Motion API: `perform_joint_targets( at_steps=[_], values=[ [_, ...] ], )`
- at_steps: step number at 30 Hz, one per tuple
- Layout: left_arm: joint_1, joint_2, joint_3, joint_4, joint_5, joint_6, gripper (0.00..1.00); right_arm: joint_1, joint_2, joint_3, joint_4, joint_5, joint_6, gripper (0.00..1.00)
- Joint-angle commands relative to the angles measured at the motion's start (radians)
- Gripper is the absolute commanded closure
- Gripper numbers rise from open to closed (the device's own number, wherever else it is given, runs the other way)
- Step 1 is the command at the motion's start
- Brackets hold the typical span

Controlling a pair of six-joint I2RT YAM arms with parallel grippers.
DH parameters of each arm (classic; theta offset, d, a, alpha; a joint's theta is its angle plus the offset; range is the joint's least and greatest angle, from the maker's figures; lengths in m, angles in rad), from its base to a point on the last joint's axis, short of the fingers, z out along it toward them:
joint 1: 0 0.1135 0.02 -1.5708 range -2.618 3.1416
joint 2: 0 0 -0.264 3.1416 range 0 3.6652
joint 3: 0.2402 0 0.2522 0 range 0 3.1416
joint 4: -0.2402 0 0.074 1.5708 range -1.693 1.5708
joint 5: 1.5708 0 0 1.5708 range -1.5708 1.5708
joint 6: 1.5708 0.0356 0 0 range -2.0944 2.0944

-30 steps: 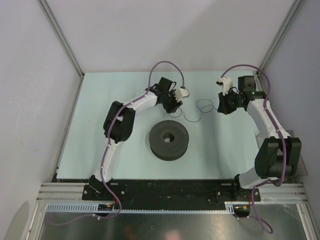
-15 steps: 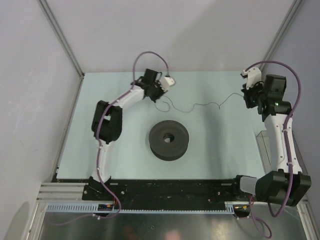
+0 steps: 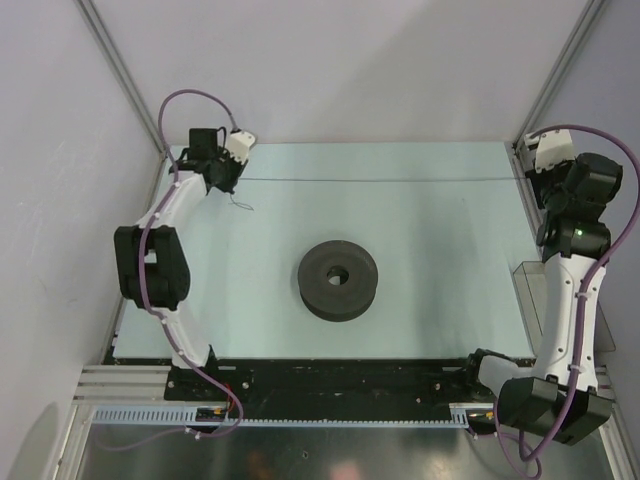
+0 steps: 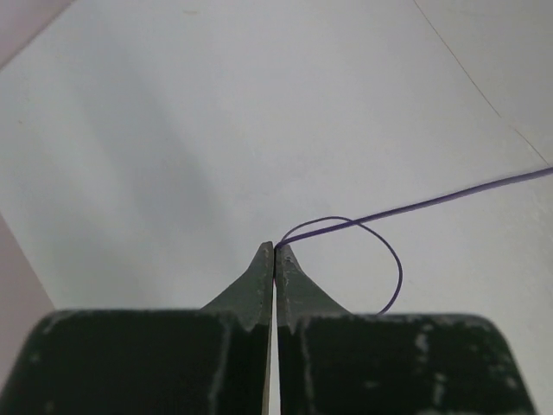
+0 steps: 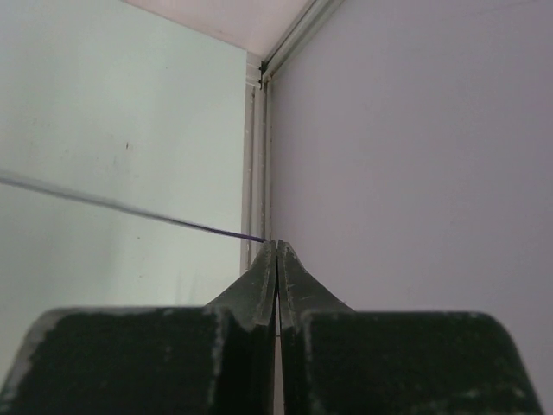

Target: Wrap the cables

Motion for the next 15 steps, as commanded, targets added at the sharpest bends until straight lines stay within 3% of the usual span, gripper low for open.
perform_joint_targets(
  at_steps=[1, 8, 15],
  values=[
    [0.095, -0.092, -0.063, -0.008, 0.001, 0.004, 1.00, -0.029, -0.042, 0.014, 0.062, 0.079, -0.080, 1.00],
    [0.196, -0.160, -0.144, -0.009, 0.072, 0.017, 1.00, -0.028, -0.054, 0.019, 0.055, 0.124, -0.111, 1.00],
    [0.207, -0.214, -0.175, -0.035, 0.168, 0.004, 1.00, 0.012, 0.026, 0.050, -0.022, 0.086, -0.048, 1.00]
  ],
)
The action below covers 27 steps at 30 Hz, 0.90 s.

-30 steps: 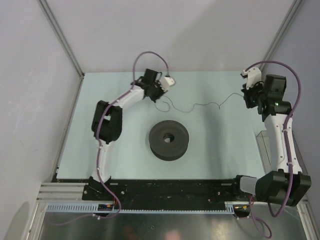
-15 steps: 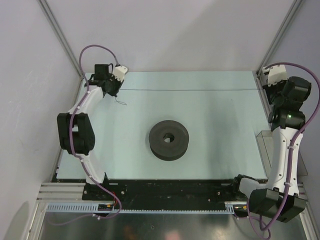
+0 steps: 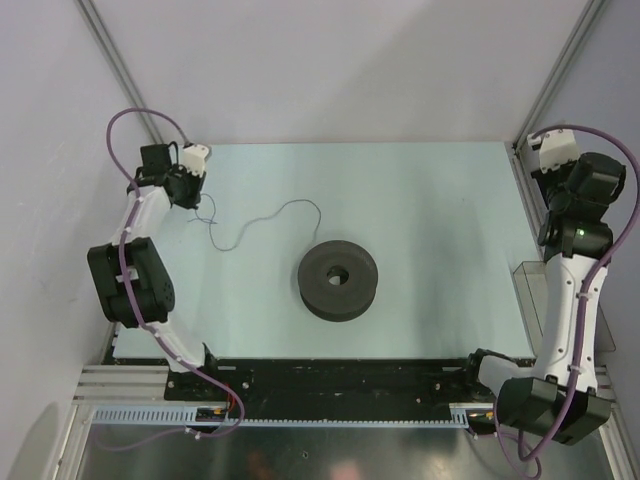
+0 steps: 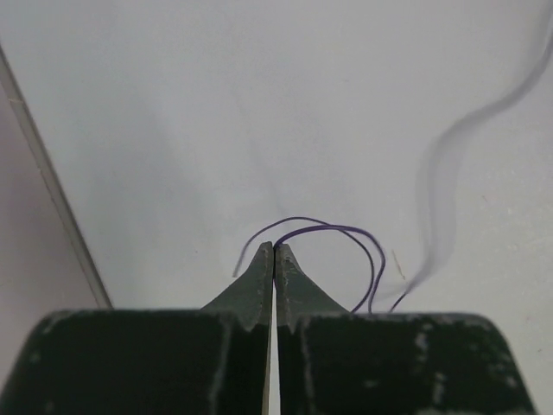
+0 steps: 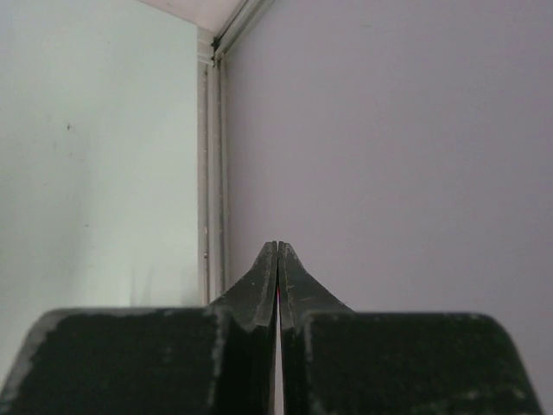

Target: Wrap the cables

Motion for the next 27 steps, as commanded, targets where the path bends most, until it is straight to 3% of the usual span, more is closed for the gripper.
perform_joint_targets(
  at_steps=[1, 3, 4, 6, 8, 9, 11, 19, 22, 27],
  values=[
    [-0.036, -0.104, -0.008, -0.021, 0.080, -0.005, 1.00, 0.041, 0.064, 0.049, -0.047, -0.019, 0.035, 1.00],
    [-0.072, -0.144, -0.009, -0.042, 0.095, -0.028, 1.00, 0.082, 0.105, 0.052, -0.086, -0.039, 0.057, 1.00],
    [-0.095, -0.164, -0.011, -0.050, 0.100, -0.044, 1.00, 0.099, 0.123, 0.052, -0.097, -0.053, 0.073, 0.94],
    [-0.144, -0.202, -0.010, -0.064, 0.098, -0.081, 1.00, 0.123, 0.157, 0.055, -0.114, -0.119, 0.108, 0.68],
    [-0.197, -0.229, 0.016, -0.091, 0.103, -0.121, 1.00, 0.154, 0.174, 0.059, -0.124, -0.196, 0.153, 0.33],
    [-0.223, -0.240, 0.032, -0.105, 0.119, -0.143, 1.00, 0.180, 0.179, 0.061, -0.128, -0.230, 0.172, 0.21],
    [-0.266, -0.261, 0.064, -0.133, 0.169, -0.185, 1.00, 0.246, 0.178, 0.063, -0.125, -0.289, 0.216, 0.10],
    [-0.528, -0.352, 0.135, -0.209, 0.202, -0.199, 1.00, 0.617, 0.145, 0.069, 0.045, -0.566, 0.449, 0.01],
    [-0.602, -0.355, 0.150, -0.217, 0.229, -0.226, 1.00, 0.779, 0.165, 0.089, 0.106, -0.537, 0.473, 0.03],
    [-0.623, -0.276, 0.235, -0.246, 0.331, -0.399, 1.00, 0.979, 0.149, 0.091, 0.078, -0.499, 0.369, 0.10]
  ],
)
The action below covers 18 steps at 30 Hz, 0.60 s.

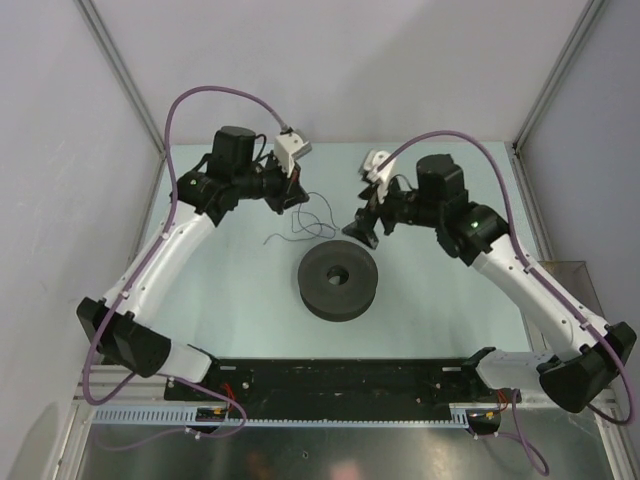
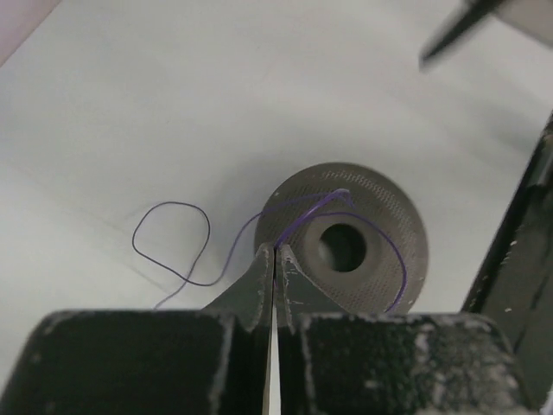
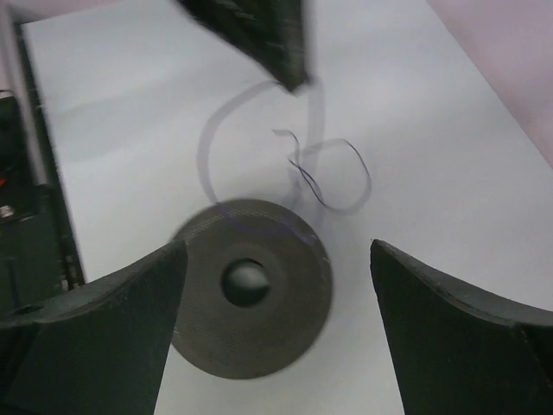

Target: Wrap the cables

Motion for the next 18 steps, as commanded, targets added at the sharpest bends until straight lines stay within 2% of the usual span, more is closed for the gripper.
perform_joint_targets(
  at_steps=[1, 5, 9, 18],
  values=[
    [0.004, 0.054, 0.101, -0.025, 0.130, -0.181, 1.00, 0.131, -0.045, 0.039, 0.025, -0.003, -0.061, 0.10],
    [0.004, 0.098, 0.131, -0.027, 0.265, -0.252, 1.00, 0.218, -0.043, 0.019, 0.016, 0.063, -0.140, 0.10],
    [0.008, 0.117, 0.140, -0.027, 0.307, -0.268, 1.00, 0.228, -0.018, 0.014, 0.019, 0.078, -0.178, 0.11],
    [0.026, 0.173, 0.194, -0.027, 0.396, -0.378, 1.00, 0.230, 0.062, 0.012, -0.029, 0.096, -0.291, 0.32]
  ],
)
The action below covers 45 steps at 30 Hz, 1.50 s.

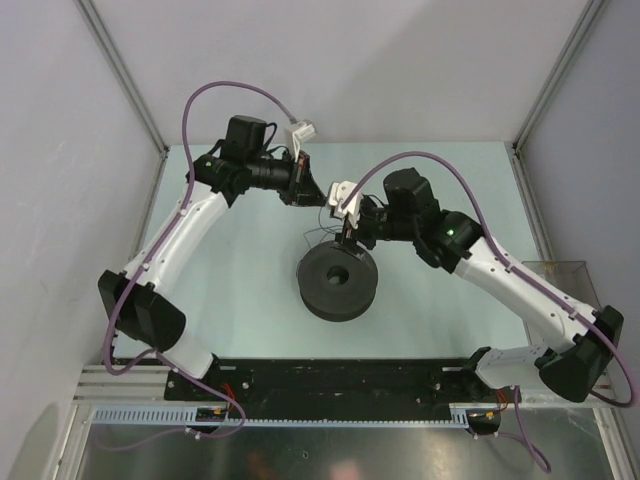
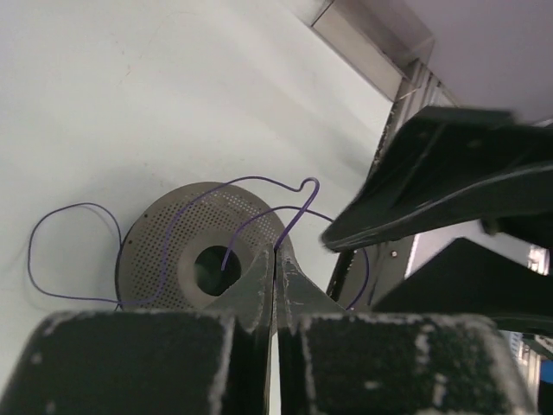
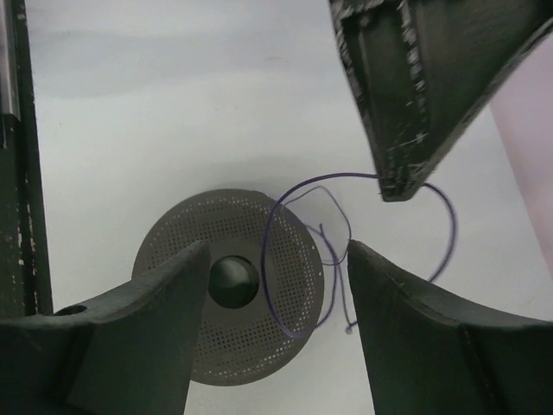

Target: Wrap the cables

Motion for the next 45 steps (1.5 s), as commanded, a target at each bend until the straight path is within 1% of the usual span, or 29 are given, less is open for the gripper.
perform_joint_targets(
  at_steps=[1, 2, 3, 4, 6, 7, 8, 9, 10, 12, 13, 14, 15, 16, 18, 20, 22, 24, 25, 27, 28, 30, 34, 36, 37, 39, 41, 45],
  values=[
    [0.012, 0.020, 0.072, 0.010, 0.087, -0.081, 1.00, 0.004, 0.035, 0.007, -0.020, 0.015, -0.077, 0.35],
    [0.014, 0.025, 0.079, 0.009, 0.092, -0.088, 1.00, 0.004, 0.042, 0.007, -0.025, 0.015, -0.084, 0.37],
    [0.016, 0.030, 0.087, 0.010, 0.094, -0.095, 1.00, 0.004, 0.048, 0.007, -0.026, 0.016, -0.088, 0.43],
    [0.017, 0.036, 0.093, 0.009, 0.098, -0.100, 1.00, 0.003, 0.057, 0.007, -0.025, 0.015, -0.090, 0.52],
    [0.023, 0.046, 0.105, 0.009, 0.107, -0.112, 1.00, -0.005, 0.063, 0.008, -0.012, 0.005, -0.077, 0.78],
    [0.027, 0.053, 0.113, 0.010, 0.112, -0.117, 1.00, -0.011, 0.062, 0.008, 0.005, -0.003, -0.057, 0.89],
    [0.032, 0.059, 0.123, 0.010, 0.116, -0.122, 1.00, -0.020, 0.058, 0.008, 0.028, -0.016, -0.015, 0.94],
    [0.039, 0.069, 0.134, 0.010, 0.118, -0.127, 0.96, -0.035, 0.054, 0.010, 0.059, -0.037, 0.043, 0.97],
    [0.052, 0.078, 0.147, 0.010, 0.119, -0.135, 0.85, -0.057, 0.050, 0.018, 0.092, -0.067, 0.113, 0.99],
    [0.094, 0.099, 0.190, 0.013, 0.114, -0.144, 0.55, -0.117, 0.057, 0.045, 0.180, -0.139, 0.299, 1.00],
    [0.125, 0.109, 0.221, 0.014, 0.105, -0.152, 0.42, -0.153, 0.063, 0.059, 0.230, -0.172, 0.412, 1.00],
    [0.162, 0.118, 0.251, 0.021, 0.096, -0.164, 0.32, -0.188, 0.070, 0.069, 0.295, -0.205, 0.540, 1.00],
    [0.198, 0.124, 0.278, 0.034, 0.092, -0.176, 0.24, -0.226, 0.079, 0.074, 0.367, -0.230, 0.659, 1.00],
    [0.235, 0.124, 0.296, 0.049, 0.089, -0.192, 0.20, -0.262, 0.086, 0.075, 0.440, -0.243, 0.775, 1.00],
    [0.296, 0.105, 0.290, 0.099, 0.095, -0.233, 0.15, -0.328, 0.103, 0.074, 0.568, -0.231, 0.979, 1.00],
    [0.327, 0.066, 0.232, 0.157, 0.115, -0.267, 0.14, -0.384, 0.119, 0.066, 0.676, -0.187, 1.171, 1.00],
    [0.328, 0.004, 0.117, 0.256, 0.142, -0.314, 0.14, -0.423, 0.130, 0.059, 0.731, -0.111, 1.327, 1.00],
    [0.312, -0.080, -0.042, 0.430, 0.155, -0.403, 0.14, -0.438, 0.127, 0.057, 0.722, -0.002, 1.431, 1.00],
    [0.300, -0.124, -0.118, 0.522, 0.144, -0.434, 0.14, -0.438, 0.123, 0.061, 0.691, 0.059, 1.478, 1.00],
    [0.256, -0.201, -0.231, 0.660, 0.073, -0.426, 0.14, -0.437, 0.114, 0.069, 0.626, 0.148, 1.563, 1.00],
    [0.223, -0.238, -0.274, 0.717, 0.038, -0.384, 0.14, -0.437, 0.111, 0.072, 0.601, 0.173, 1.590, 1.00],
    [0.144, -0.301, -0.336, 0.791, -0.035, -0.239, 0.15, -0.437, 0.106, 0.077, 0.576, 0.188, 1.616, 1.00],
    [-0.052, -0.376, -0.399, 0.834, -0.178, 0.184, 0.18, -0.424, 0.103, 0.083, 0.551, 0.152, 1.640, 1.00],
    [-0.134, -0.388, -0.422, 0.850, -0.240, 0.395, 0.20, -0.406, 0.101, 0.083, 0.556, 0.121, 1.632, 1.00],
    [-0.159, -0.390, -0.434, 0.862, -0.256, 0.474, 0.20, -0.397, 0.098, 0.083, 0.563, 0.107, 1.626, 1.00],
    [-0.184, -0.383, -0.453, 0.890, -0.253, 0.585, 0.23, -0.377, 0.093, 0.082, 0.581, 0.082, 1.613, 1.00],
    [-0.197, -0.369, -0.466, 0.914, -0.258, 0.660, 0.26, -0.358, 0.089, 0.082, 0.596, 0.067, 1.599, 1.00],
    [-0.213, -0.338, -0.466, 0.936, -0.248, 0.742, 0.32, -0.335, 0.085, 0.078, 0.608, 0.055, 1.593, 1.00]
  ],
)
